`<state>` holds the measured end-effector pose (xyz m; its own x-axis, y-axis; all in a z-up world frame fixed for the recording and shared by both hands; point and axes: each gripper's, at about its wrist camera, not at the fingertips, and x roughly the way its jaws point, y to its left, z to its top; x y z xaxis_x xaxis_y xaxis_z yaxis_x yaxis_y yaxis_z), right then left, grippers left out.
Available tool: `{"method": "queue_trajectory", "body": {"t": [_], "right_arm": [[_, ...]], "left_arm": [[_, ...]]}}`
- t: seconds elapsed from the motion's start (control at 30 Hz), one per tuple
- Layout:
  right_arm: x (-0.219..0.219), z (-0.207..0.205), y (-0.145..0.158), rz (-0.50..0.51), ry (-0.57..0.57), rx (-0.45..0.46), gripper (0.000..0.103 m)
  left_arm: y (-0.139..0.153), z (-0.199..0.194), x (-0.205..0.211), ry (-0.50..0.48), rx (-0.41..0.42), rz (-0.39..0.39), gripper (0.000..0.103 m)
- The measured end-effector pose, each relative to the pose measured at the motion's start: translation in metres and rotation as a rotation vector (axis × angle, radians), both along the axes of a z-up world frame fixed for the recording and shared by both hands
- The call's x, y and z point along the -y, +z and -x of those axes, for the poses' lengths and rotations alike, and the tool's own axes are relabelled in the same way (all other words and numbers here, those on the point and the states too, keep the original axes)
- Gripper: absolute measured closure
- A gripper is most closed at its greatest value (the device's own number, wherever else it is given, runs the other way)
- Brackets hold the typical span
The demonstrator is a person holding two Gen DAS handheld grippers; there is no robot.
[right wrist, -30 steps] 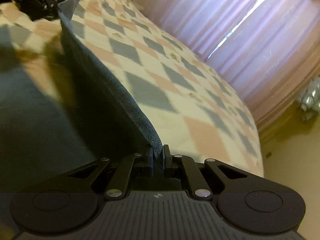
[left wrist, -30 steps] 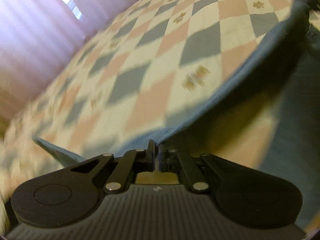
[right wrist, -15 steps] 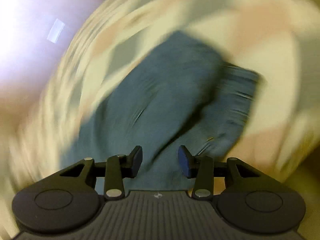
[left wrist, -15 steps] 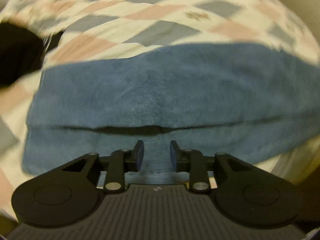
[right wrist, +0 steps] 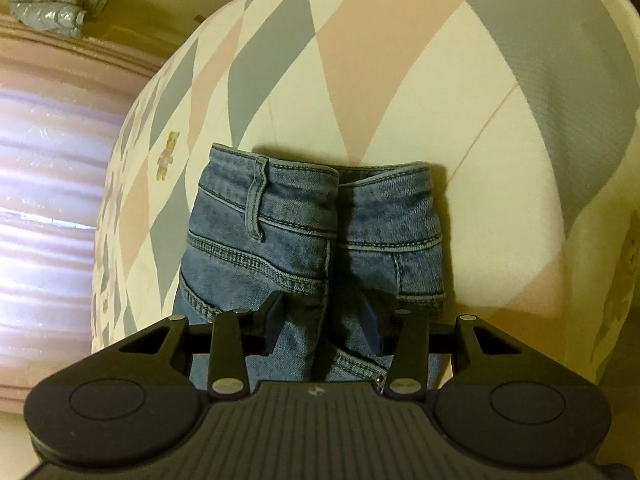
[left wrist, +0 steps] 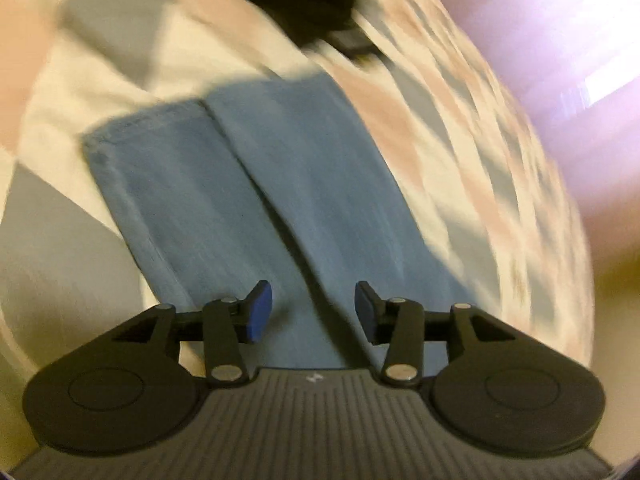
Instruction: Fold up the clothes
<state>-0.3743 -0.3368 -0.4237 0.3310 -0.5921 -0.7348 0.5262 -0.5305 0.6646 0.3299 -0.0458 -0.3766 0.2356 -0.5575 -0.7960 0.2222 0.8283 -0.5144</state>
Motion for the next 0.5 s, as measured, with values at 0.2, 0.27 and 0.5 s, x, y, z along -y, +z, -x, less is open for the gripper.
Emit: {"method": "queue_trajectory", "body": {"t": [0.2,0.27,0.5], "right_arm": [[-0.003,-0.003,0.001,-0.002,-0.029,-0.026,0.058],[-0.004,-0.003,0.002,-0.004,-0.034,-0.035,0.058],[0.003,-0.004,0.019,0.018,0.009,-0.1,0.087]], "left_arm": [[-0.026,-0.059,0.013,0.084,0.019,0.038,0.063],[-0.035,-0.075,0.02,0.094,0.028,0.019,0.063],[-0.022,-0.104,0.041,-0.021,0.126,-0.047,0.099]]}}
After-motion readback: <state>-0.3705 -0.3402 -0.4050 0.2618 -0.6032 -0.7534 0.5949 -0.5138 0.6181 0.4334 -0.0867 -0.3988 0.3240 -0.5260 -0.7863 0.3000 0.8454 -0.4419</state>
